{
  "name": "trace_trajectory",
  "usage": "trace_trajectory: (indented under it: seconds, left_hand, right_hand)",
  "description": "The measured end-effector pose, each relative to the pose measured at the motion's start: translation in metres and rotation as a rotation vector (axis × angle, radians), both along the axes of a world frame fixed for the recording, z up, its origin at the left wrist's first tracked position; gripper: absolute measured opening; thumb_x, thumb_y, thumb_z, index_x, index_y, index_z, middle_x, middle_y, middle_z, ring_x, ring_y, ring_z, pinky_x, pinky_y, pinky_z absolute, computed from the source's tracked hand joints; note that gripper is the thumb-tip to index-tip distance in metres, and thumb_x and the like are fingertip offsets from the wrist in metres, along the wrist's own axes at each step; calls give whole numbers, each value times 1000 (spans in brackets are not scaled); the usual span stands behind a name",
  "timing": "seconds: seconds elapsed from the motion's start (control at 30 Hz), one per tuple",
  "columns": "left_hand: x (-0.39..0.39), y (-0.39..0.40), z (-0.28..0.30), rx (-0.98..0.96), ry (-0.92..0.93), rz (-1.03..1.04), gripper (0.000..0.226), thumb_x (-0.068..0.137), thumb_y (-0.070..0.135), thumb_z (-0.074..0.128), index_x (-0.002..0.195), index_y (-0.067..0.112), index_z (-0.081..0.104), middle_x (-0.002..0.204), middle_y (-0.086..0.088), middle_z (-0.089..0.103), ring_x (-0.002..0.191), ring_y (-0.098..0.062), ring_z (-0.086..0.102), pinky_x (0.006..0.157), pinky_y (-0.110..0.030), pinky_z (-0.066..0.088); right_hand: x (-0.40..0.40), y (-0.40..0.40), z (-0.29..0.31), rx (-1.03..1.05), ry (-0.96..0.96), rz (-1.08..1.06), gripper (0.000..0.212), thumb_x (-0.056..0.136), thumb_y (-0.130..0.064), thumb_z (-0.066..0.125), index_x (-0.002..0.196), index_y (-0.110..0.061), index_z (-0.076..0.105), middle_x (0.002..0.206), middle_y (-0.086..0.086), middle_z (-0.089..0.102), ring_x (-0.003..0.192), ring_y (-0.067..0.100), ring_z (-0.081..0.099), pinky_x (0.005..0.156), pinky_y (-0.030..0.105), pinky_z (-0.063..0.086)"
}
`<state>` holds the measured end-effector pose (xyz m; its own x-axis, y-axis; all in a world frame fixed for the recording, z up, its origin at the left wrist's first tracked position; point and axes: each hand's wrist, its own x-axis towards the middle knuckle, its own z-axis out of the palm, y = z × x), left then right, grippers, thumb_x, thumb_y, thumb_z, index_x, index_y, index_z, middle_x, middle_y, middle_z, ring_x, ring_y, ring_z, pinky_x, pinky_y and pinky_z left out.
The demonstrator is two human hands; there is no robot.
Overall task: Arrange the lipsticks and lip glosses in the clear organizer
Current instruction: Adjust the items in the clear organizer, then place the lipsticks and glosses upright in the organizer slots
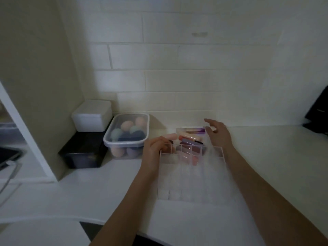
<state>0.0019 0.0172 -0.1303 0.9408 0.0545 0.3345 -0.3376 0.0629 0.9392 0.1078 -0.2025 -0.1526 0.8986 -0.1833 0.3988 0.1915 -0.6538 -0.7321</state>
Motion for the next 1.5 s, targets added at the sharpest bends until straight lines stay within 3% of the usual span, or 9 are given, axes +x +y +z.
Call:
trace_trajectory:
  seconds: [0.17, 0.33, 0.47, 0.53, 0.6, 0.8, 1.03, 1.2, 1.5]
  left_hand:
    - [8, 1, -6, 46, -8, 16, 42, 77, -20, 40, 63, 12, 65, 77, 7, 68, 60, 6, 61, 55, -8, 45]
    - [8, 1, -6, 74, 27, 52, 38, 79, -18, 43, 68, 12, 65, 79, -5, 67, 59, 6, 61, 54, -7, 43]
    - [3, 1, -3, 45, 48, 48, 39, 78, -19, 41, 66, 10, 64, 63, 9, 69, 54, 5, 59, 52, -7, 42]
    - [1, -1, 1, 42, 50, 42, 33, 77, -19, 42, 68, 2, 65, 64, 15, 68, 53, 6, 59, 51, -7, 43]
    - [1, -2, 2, 57, 42, 43, 30, 78, -20, 42, 74, 0, 65, 72, 11, 67, 56, 6, 60, 53, -6, 43]
    - [1, -2, 0, 69, 155, 3, 28, 81, -9, 46, 75, 5, 69, 62, 13, 71, 58, 1, 63, 54, -13, 50]
    - [-5, -3, 5, 47, 202, -8, 23, 79, 0, 48, 67, 2, 67, 61, 5, 68, 58, -5, 63, 58, -21, 51]
    - [-7, -2, 7, -27, 263, -46, 26, 77, 17, 51, 67, 12, 75, 73, -12, 72, 79, -34, 68, 77, -42, 54]
    - [-12, -7, 12, -246, 322, -110, 43, 89, 1, 31, 58, 3, 60, 44, -2, 62, 41, -9, 60, 41, -14, 47]
  right_hand:
    - [14, 5, -8, -259, -18, 78, 18, 80, -14, 68, 98, -13, 68, 104, 19, 58, 100, 37, 56, 85, 42, 48]
    - [7, 9, -4, -384, -29, 93, 13, 85, -12, 61, 98, -9, 61, 101, 16, 60, 99, 33, 51, 81, 38, 42]
    - [-6, 12, 14, 42, -170, 133, 8, 88, -6, 58, 92, -12, 61, 91, 11, 67, 79, 8, 60, 75, 21, 47]
    - [-15, 11, 42, 270, -213, 214, 17, 87, -2, 58, 91, -18, 61, 89, 6, 66, 77, 0, 61, 79, 26, 50]
    - [-29, 13, 78, 438, -212, 360, 28, 86, 2, 59, 94, -25, 60, 92, 7, 67, 89, 13, 66, 88, 36, 53]
    - [-82, 35, 140, 614, -136, 694, 21, 86, 5, 58, 99, -10, 62, 92, 2, 73, 90, 21, 71, 85, 31, 57]
    - [-102, 45, 150, 418, 35, 798, 22, 87, 6, 55, 101, -9, 64, 107, 8, 71, 95, 22, 71, 79, 25, 56]
    - [-106, 56, 152, 326, 53, 854, 28, 89, 10, 49, 106, -7, 63, 111, 10, 68, 100, 19, 70, 85, 24, 55]
    - [-101, 83, 133, 13, 118, 856, 20, 86, 1, 61, 97, -13, 69, 98, -2, 69, 95, 13, 69, 90, 21, 53]
